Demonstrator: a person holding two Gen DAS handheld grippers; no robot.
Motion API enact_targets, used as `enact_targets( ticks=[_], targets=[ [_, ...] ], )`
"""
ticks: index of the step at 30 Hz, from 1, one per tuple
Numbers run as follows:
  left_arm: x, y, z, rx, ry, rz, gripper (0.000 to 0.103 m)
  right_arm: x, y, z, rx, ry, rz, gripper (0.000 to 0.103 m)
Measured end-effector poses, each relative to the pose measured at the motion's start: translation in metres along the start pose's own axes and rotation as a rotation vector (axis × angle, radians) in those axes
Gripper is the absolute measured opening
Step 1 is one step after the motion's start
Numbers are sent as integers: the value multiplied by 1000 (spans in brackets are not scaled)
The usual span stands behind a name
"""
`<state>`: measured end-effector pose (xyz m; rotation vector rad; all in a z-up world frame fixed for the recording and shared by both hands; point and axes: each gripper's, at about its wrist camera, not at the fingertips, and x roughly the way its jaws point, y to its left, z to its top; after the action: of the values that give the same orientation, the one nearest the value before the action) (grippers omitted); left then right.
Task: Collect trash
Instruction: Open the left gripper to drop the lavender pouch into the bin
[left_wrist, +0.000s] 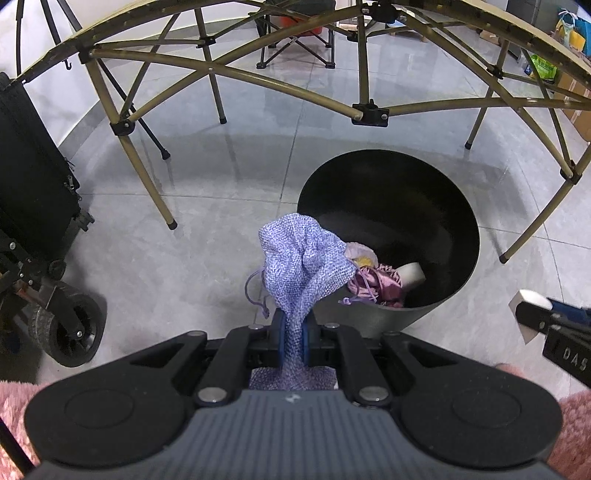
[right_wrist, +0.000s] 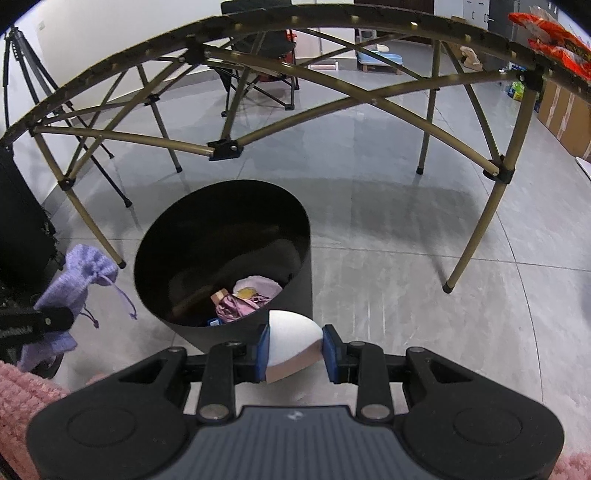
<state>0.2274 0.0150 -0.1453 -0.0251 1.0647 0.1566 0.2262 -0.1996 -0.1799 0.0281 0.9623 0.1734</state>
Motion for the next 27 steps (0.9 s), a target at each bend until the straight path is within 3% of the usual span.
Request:
enact_targets(
  ticks=[18, 27],
  targets=[
    [38, -67, 65, 66, 22, -64, 9, 26, -45, 18, 111, -28, -62, 29],
    [63, -98, 79, 99, 51, -70, 9, 35, -76, 21, 151, -49, -108, 29]
  ],
)
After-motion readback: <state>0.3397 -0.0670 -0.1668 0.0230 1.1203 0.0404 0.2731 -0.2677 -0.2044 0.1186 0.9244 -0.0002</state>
